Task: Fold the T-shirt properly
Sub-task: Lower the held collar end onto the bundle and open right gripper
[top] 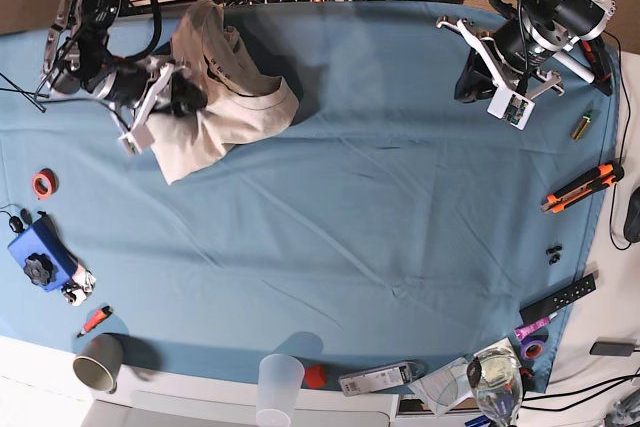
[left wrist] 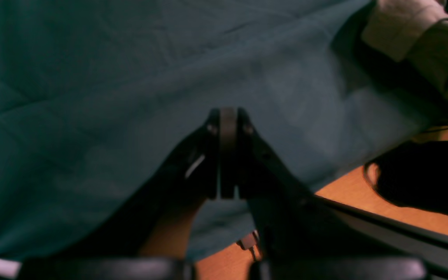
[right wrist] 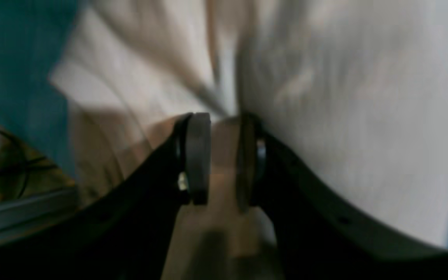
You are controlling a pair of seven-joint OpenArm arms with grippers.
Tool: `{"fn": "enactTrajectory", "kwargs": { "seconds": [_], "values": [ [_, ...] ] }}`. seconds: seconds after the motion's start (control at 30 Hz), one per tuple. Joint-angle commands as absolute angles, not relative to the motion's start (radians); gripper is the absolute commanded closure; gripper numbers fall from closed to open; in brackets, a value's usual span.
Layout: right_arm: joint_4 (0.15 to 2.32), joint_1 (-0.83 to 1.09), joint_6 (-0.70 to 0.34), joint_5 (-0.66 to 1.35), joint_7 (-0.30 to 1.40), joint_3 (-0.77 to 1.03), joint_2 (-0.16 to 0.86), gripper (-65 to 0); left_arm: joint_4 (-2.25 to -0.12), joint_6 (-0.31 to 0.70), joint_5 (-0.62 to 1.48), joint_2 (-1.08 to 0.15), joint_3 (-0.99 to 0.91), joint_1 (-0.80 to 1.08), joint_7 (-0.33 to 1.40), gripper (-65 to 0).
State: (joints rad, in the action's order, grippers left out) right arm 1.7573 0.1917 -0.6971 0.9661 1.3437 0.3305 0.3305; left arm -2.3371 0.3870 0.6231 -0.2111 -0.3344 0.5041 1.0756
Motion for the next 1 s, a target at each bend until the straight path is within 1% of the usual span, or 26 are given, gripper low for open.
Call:
{"fn": "enactTrajectory", "kwargs": {
  "seconds": [0.0,0.07,0.2,0.37,0.47,0.6,0.7,0.77,0.9,0.93,0.97],
  "values": [
    [1.79,0.155,-0.698,0.991,1.316,0.335,0.346,-15.2,-2.356,0.398,0.641,-0.216,-0.336,0.508,1.054,0.0],
    [1.788,0.118,-0.698,0.985,1.305,0.335,0.343,-15.2,-2.356,0.415,0.641,-0.216,-0.336,0.508,1.054,0.0],
    [1.71,0.07,-0.698,0.897,1.265,0.333,0.305,-15.2,-2.356,0.417,0.641,-0.216,-0.336,0.508,1.054,0.0],
    [1.591,0.064,-0.698,0.845,1.264,0.333,0.286,-15.2,-2.356,0.417,0.641,-0.216,-0.336,0.508,1.054,0.0],
    [1.578,0.064,-0.698,0.817,1.281,0.333,0.286,-15.2,-2.356,0.417,0.641,-0.216,-0.336,0.508,1.054,0.0],
    [1.672,0.064,-0.687,0.962,1.351,0.337,0.322,-15.2,-2.356,0.417,0.64,-0.216,-0.336,0.508,1.058,0.0],
    [1.796,0.069,-0.694,0.955,1.391,0.368,0.343,-15.2,-2.356,0.416,0.638,-0.216,-0.336,0.516,1.058,0.0],
    [1.835,0.093,-0.698,0.949,1.388,0.403,0.349,-15.2,-2.356,0.413,0.607,-0.217,-0.337,0.521,1.057,0.0],
    [1.892,0.158,-0.698,0.989,1.396,0.496,0.342,-15.2,-2.356,0.321,0.474,-0.219,-0.337,0.521,1.044,0.0],
    [1.912,0.177,-0.698,0.999,1.396,0.521,0.341,-14.4,-2.356,0.301,0.453,-0.219,-0.337,0.521,1.038,0.0],
    [1.933,0.197,-0.698,1.007,1.396,0.547,0.341,-12.1,-2.356,0.283,0.439,-0.219,-0.337,0.521,1.038,0.0]
  ]
}}
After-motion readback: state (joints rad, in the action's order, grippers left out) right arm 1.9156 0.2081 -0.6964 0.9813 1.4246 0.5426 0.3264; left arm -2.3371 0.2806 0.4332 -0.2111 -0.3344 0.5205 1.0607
